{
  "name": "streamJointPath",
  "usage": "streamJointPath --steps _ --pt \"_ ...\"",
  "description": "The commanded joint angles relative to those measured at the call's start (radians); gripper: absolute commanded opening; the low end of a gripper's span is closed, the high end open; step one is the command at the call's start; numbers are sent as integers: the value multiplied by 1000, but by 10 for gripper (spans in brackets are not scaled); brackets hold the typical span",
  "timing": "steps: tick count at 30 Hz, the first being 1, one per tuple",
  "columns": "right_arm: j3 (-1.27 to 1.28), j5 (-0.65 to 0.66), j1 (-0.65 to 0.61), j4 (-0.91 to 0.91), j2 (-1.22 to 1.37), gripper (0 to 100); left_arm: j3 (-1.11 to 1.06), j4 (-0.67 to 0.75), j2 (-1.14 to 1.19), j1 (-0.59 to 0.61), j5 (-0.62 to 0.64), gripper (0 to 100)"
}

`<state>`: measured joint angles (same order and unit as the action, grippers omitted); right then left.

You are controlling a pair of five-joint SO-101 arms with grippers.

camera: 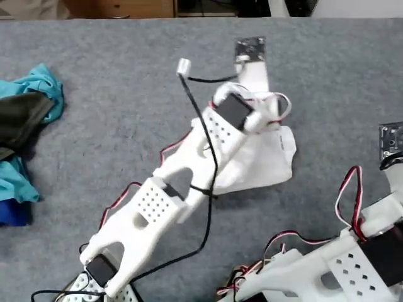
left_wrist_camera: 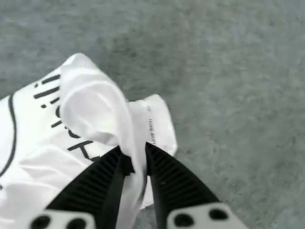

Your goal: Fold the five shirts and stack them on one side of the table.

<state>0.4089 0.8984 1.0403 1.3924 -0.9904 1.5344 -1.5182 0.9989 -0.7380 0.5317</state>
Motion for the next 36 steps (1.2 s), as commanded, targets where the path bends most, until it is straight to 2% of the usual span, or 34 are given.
streamJointPath --steps 1,6,13,17,20,24,27,29,33,36 --pt "2 34 15 -21 1 4 -37 66 -16 -44 11 19" --pt "-4 46 15 -23 -1 5 -104 117 -16 -54 38 31" --pt "-4 46 5 -23 -1 5 -127 98 -24 -46 124 234" --pt "1 43 -28 -18 1 5 25 8 -25 -20 126 236" --pt "2 41 -77 -15 2 5 149 -69 -30 60 112 233" --pt "2 40 -211 6 7 5 130 -172 -150 199 26 142" --pt "-4 21 -380 51 42 5 133 -244 -191 288 -15 60" --pt "-7 -11 -498 54 88 5 126 -244 -202 336 -91 12" --pt "-77 -94 -730 64 259 5 87 -247 -208 404 -138 18" --pt "-182 -169 -874 112 417 4 -28 -249 -254 414 -169 18"
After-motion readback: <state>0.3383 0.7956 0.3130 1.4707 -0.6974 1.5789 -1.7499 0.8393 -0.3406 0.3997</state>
